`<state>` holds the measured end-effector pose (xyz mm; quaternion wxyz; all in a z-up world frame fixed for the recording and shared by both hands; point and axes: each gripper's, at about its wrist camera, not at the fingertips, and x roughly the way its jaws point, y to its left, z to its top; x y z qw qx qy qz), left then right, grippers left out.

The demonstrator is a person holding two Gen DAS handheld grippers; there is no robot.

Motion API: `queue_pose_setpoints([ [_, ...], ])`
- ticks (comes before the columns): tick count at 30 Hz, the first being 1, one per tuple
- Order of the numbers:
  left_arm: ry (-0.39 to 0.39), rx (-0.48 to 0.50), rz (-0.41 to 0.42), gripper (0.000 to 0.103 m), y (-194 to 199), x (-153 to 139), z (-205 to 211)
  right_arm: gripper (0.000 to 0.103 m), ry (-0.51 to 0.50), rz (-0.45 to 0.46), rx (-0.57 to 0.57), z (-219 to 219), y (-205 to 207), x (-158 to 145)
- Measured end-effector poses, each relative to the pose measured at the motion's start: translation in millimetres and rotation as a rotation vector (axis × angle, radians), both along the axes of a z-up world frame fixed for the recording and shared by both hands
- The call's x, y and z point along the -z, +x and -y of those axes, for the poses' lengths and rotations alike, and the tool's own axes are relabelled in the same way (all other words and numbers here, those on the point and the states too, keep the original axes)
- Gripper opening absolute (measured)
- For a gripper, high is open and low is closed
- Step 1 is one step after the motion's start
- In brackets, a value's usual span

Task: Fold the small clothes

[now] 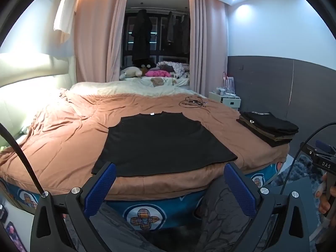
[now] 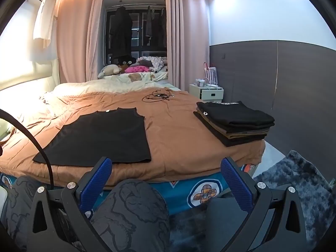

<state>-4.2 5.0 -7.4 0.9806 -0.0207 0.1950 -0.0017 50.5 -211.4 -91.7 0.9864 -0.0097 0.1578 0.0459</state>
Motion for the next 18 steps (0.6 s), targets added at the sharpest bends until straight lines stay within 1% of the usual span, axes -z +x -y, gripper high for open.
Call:
queue_pose_setpoints([
  [7, 0.003, 0.001, 0.013, 0.103, -1.9, -1.2, 0.2, 0.103, 0.004, 0.010, 0.006, -3.1, -2.7, 3.6],
  [18, 0.001, 0.011, 0.011, 0.103, -4.1, -1.2, -0.5, 0.103, 0.007, 0.007, 0.007, -3.7, -3.2, 3.8],
])
